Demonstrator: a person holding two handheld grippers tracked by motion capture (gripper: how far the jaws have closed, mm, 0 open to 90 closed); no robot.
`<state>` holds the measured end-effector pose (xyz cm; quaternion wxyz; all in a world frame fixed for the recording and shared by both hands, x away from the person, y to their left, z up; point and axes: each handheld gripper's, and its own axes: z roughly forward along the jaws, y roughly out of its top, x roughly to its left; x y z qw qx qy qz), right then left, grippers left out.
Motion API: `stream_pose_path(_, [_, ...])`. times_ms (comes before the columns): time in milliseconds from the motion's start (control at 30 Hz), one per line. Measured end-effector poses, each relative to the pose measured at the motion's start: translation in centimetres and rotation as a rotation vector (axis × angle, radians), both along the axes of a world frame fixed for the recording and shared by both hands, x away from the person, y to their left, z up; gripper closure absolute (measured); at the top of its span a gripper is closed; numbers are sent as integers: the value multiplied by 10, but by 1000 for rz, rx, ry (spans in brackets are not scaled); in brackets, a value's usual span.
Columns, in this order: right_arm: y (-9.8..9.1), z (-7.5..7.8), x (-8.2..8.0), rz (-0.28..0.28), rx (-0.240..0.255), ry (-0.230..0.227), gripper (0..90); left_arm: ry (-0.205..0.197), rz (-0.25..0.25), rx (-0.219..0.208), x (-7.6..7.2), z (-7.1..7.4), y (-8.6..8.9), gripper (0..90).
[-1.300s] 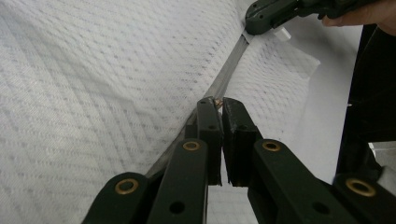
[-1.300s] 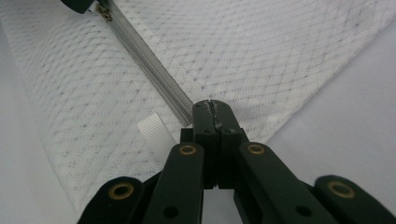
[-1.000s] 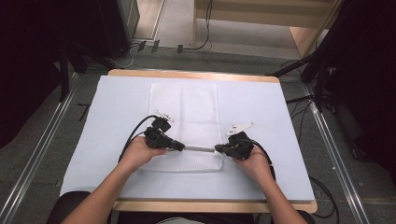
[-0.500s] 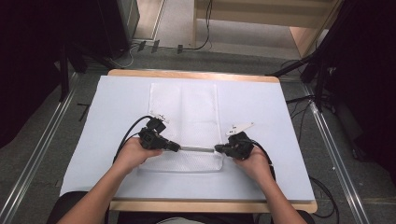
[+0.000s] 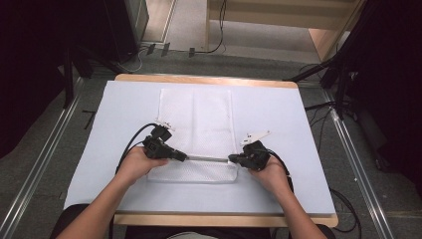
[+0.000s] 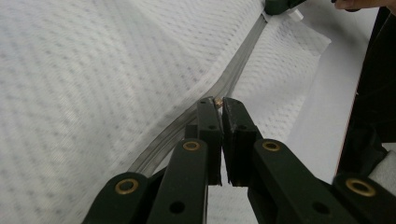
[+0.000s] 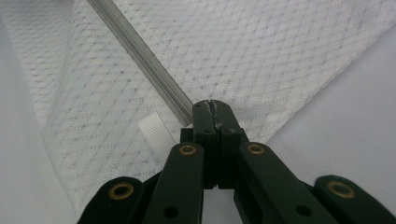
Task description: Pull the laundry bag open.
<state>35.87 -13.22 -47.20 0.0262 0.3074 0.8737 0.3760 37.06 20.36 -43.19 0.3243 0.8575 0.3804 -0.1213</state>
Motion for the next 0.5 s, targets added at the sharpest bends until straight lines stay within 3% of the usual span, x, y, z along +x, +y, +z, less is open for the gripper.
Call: stream_pose_path(500, [-1, 0, 1, 2, 4, 9, 900, -12, 53, 3, -5, 2, 38, 882])
